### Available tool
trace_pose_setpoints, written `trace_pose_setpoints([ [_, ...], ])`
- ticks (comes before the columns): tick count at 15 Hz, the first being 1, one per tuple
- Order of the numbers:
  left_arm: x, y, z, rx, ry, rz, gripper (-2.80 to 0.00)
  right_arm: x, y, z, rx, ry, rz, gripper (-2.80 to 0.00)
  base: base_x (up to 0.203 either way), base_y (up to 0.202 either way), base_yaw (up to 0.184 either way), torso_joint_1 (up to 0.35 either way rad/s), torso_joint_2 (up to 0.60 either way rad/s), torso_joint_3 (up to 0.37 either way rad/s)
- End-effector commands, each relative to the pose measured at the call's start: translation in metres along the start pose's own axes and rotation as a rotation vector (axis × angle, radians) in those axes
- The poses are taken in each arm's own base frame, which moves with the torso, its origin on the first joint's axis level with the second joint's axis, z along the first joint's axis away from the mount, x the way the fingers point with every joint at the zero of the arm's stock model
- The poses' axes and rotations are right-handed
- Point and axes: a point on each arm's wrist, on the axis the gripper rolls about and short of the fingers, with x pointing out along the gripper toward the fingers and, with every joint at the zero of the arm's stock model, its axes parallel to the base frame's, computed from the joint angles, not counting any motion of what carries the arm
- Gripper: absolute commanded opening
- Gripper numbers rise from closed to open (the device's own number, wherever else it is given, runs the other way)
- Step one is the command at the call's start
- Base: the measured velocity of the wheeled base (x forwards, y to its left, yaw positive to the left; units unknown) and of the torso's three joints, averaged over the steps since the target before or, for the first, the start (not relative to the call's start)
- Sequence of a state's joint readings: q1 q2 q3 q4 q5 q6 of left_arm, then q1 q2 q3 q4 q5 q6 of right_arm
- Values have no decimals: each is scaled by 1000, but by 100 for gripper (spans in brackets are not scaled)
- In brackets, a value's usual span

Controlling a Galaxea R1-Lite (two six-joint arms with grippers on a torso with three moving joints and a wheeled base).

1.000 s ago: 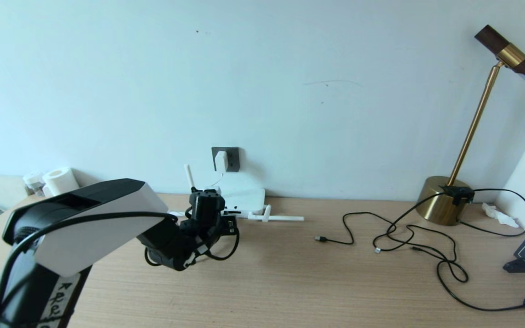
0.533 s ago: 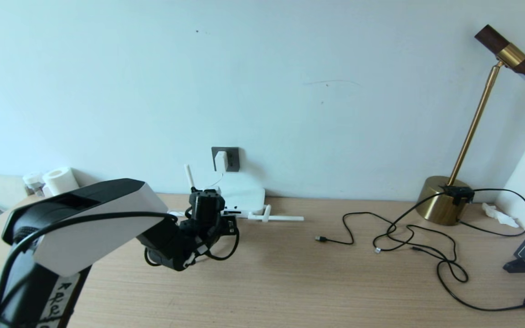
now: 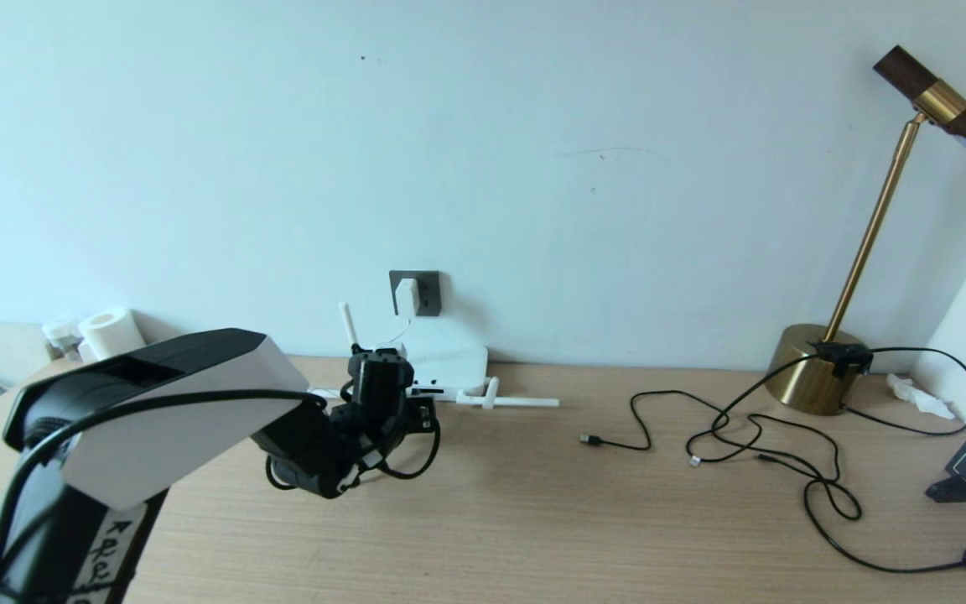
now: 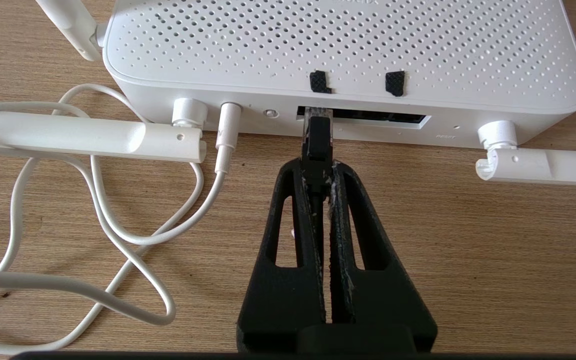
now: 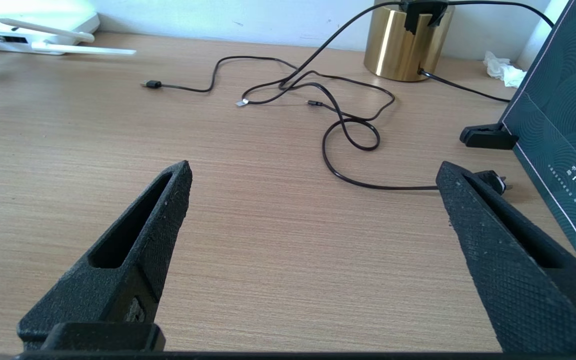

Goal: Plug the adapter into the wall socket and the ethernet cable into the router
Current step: Plug cable into router interface

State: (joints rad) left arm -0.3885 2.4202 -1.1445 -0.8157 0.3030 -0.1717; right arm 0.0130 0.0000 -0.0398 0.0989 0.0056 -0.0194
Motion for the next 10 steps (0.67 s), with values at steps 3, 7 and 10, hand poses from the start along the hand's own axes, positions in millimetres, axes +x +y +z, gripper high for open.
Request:
trace_pose_setpoints([
  [3, 1, 0, -1, -2, 0, 3, -280, 0, 0, 0, -1, 2, 1, 0, 0, 0, 0, 0, 0, 0],
  [7, 0, 0, 0, -2, -2, 2, -280, 0, 0, 0, -1, 2, 1, 0, 0, 0, 0, 0, 0, 0],
  [10, -1, 0, 0, -2, -2, 2, -280, 0, 0, 0, -1, 2, 1, 0, 0, 0, 0, 0, 0, 0],
])
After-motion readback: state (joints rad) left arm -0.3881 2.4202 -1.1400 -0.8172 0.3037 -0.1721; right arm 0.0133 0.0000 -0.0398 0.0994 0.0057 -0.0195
